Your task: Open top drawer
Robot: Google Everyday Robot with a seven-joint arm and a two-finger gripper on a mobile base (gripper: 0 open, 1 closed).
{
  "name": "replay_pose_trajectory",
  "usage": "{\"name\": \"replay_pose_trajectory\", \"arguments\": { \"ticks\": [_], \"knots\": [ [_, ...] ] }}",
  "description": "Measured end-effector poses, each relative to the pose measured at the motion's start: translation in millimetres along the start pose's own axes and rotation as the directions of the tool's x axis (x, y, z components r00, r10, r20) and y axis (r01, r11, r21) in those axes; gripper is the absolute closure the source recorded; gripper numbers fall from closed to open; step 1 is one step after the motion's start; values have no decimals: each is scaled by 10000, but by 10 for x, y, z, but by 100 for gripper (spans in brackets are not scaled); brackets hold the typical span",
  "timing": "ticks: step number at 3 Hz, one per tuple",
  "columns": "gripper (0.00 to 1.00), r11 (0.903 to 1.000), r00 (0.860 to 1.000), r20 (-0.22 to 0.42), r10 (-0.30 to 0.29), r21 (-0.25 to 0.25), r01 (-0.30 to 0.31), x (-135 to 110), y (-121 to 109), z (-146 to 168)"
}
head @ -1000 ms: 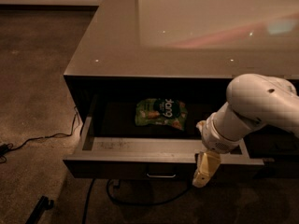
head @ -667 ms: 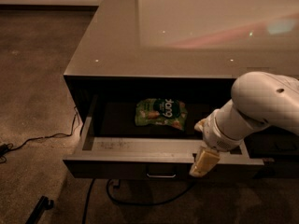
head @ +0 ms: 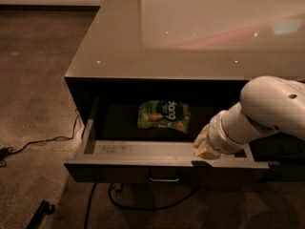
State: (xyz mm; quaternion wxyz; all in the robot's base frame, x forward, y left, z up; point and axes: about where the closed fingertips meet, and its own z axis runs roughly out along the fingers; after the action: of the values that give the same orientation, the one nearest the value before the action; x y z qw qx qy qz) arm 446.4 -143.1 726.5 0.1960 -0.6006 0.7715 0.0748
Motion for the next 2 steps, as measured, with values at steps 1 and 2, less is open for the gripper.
{"name": "replay_pose_trajectory", "arguments": {
  "ticks": [1, 2],
  "knots": [
    [88, 9999, 9999, 85, -104, 125, 102, -7, -40, 48],
    [100, 9996, 9999, -33, -155, 220, 156, -4, -80, 122]
  ]
}}
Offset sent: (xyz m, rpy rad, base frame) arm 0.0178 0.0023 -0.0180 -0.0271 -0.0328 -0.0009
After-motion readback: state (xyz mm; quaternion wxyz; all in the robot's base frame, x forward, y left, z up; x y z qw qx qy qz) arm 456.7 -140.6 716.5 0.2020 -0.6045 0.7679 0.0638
